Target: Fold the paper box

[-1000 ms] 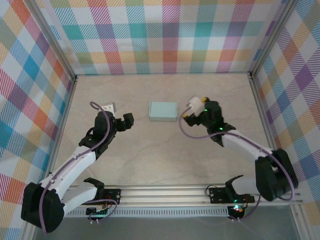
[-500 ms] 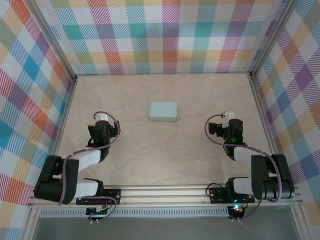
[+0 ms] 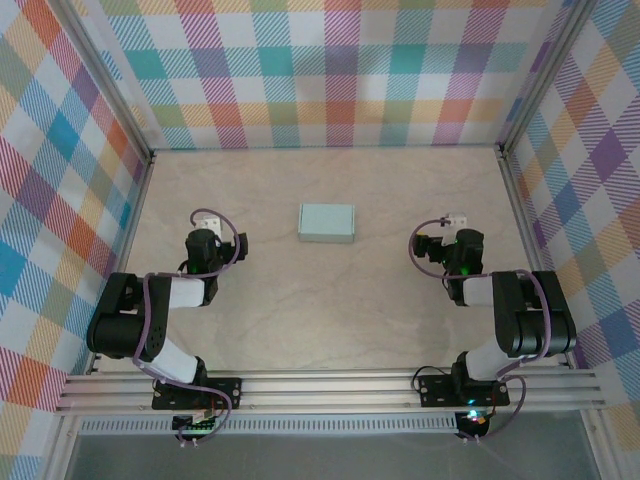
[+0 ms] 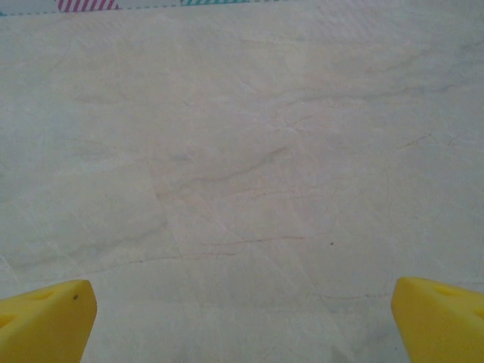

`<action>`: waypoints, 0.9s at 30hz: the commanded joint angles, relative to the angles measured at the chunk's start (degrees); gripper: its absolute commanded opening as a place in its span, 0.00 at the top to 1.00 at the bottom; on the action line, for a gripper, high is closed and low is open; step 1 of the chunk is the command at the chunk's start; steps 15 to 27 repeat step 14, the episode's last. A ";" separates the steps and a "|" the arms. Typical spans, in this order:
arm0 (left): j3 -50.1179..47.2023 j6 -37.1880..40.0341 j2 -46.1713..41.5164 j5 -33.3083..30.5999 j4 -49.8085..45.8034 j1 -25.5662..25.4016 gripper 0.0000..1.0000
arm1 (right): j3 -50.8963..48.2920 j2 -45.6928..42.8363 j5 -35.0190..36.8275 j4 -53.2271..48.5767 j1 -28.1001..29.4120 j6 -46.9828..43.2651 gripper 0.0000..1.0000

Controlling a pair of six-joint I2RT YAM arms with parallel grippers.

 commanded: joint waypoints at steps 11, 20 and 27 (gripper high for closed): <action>-0.09 0.80 0.47 2.14 2.62 0.67 0.00 | 0.73 -0.18 -1.33 2.26 -0.40 1.04 0.00; -0.18 0.83 0.46 2.11 2.68 0.67 0.00 | 0.31 -0.31 -1.33 2.99 -0.36 0.92 0.00; -0.18 0.83 0.46 2.11 2.68 0.67 0.00 | 0.31 -0.31 -1.33 2.99 -0.36 0.92 0.00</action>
